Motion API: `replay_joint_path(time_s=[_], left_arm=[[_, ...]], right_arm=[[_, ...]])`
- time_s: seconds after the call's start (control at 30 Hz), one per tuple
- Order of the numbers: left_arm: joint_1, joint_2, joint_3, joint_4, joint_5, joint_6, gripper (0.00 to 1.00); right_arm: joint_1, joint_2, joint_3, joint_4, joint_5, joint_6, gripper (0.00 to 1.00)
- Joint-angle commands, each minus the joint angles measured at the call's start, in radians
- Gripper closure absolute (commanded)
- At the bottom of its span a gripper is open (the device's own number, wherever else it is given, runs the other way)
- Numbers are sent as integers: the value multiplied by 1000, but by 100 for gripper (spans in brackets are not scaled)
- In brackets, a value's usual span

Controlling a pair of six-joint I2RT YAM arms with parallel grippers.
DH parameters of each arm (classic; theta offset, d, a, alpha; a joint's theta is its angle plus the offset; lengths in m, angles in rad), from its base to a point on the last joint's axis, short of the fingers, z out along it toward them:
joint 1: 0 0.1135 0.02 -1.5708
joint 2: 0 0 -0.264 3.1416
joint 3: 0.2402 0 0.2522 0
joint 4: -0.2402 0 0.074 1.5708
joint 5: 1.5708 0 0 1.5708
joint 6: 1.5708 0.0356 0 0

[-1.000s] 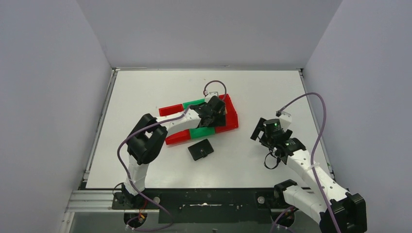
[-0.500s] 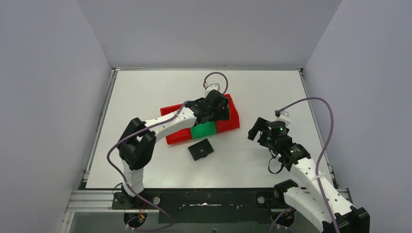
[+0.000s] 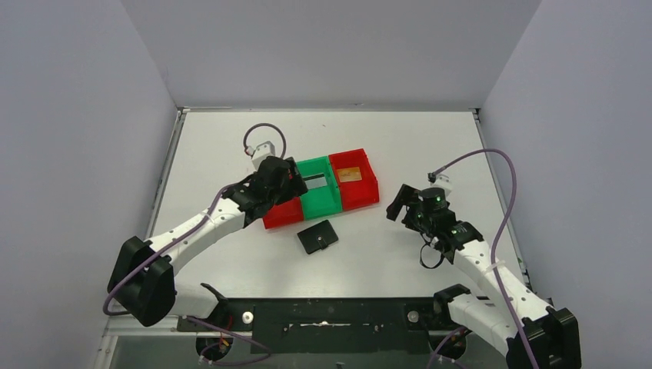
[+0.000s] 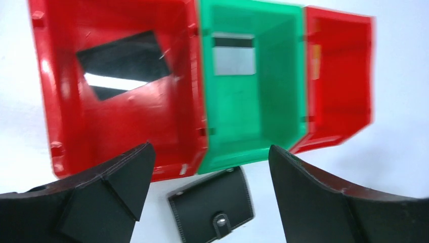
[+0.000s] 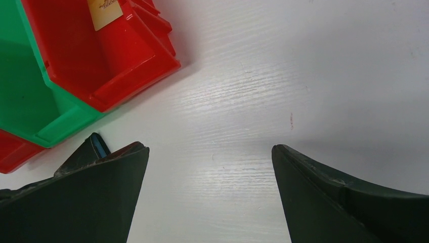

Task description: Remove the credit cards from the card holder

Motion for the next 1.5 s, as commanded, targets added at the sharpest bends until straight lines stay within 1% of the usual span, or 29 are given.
replay_joint_path(time_s=[0.0,0.1,0.2,0.23,0.27,0.33,0.37,0.5,0.6,0.73,0.9,1.13,1.27,1.47], left_arm=[[33,-26,-36,23,15,-72,20],[50,-31,-47,-8,-27,-82,35],[72,-26,-58,-33,-49,-91,42],[74,-22,-60,-37,-53,-91,48],[76,-18,-63,-40,-56,-94,51],[75,-6,-69,-42,-60,-99,54],[77,5,-73,-39,-61,-100,60],[79,68,-55,-58,-60,-96,72],[88,121,-43,-59,-40,-86,74],[93,184,-30,-80,-50,-92,74],[112,235,-29,-45,-48,-89,75],[134,348,29,-48,-38,-69,75],[134,392,61,-58,-74,-58,75],[135,425,111,-105,-171,-23,75]], right_arm=[[8,25,28,41,50,36,2],[8,27,36,24,64,36,2],[9,12,31,14,79,36,2],[8,5,28,13,85,36,2],[8,-3,23,13,89,37,2],[10,-17,15,12,100,40,2],[10,-21,13,9,104,41,2],[7,-27,13,1,119,37,2],[7,-22,14,-7,130,30,2],[7,-19,13,-16,138,27,2],[4,-24,10,-17,147,22,2],[2,-23,13,-30,168,14,2],[-1,-20,11,-33,174,11,2],[-2,-22,8,-36,181,7,2]])
